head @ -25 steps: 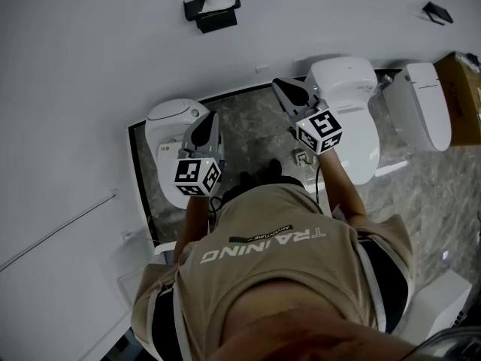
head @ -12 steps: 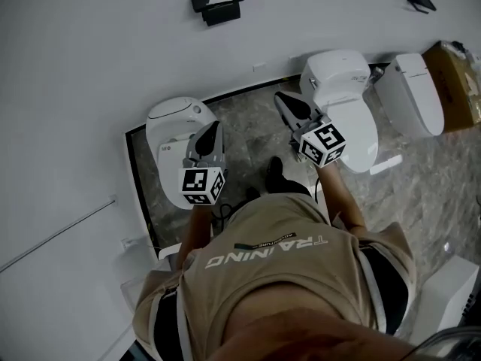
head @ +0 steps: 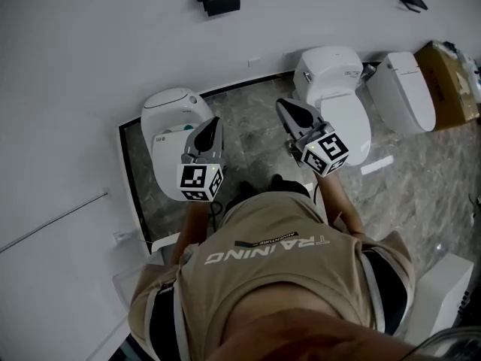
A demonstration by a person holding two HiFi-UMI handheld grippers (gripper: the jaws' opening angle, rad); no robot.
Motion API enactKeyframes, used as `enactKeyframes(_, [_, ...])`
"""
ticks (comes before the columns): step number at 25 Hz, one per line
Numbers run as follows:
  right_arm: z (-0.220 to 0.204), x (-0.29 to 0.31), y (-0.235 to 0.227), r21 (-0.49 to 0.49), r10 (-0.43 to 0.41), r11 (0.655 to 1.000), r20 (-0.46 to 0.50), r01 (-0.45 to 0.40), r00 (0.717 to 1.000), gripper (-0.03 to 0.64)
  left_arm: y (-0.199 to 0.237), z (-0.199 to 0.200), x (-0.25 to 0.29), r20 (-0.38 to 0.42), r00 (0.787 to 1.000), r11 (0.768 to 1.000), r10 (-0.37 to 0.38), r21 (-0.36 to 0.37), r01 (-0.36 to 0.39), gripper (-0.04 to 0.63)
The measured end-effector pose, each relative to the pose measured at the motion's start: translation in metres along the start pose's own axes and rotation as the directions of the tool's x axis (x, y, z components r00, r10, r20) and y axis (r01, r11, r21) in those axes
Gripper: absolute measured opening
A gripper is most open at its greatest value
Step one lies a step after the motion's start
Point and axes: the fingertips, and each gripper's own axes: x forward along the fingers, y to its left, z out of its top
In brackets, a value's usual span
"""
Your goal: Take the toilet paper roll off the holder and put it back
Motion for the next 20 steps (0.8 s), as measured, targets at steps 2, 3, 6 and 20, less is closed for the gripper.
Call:
enactKeyframes(2, [0.005,-0.005,0.007,-0.058,0.014,0.998,0.000,-0.014,1.000,0.012,-0.006,0.010,-0.004,0.019,1.000,1.000,0.014,0.006,-0.014,0.000])
enactKeyframes(3, [0.006,-0.007,0.008,-0.087,0.023,0.996,-0.010,-0.024,1.000,0.012,-0.009,0.013,-0.003,0.023,1.000,1.000,0.020,0.003,-0.020,0.000])
enactKeyframes(6, [0.000,-0.010,0.006,-0.116,0.042,0.992,-0.038,-0.046,0.998,0.012,-0.021,0.015,0.003,0.003,1.000,1.000,0.015,-0.015,-0.015,0.000])
enactKeyframes(20, [0.010,-0.042,-0.006,-0.057,0.058,0.997,0.014,-0.057,0.998,0.012,-0.057,0.012,0.002,-0.033,0.999,0.999,0.039,-0.019,-0.040,0.000])
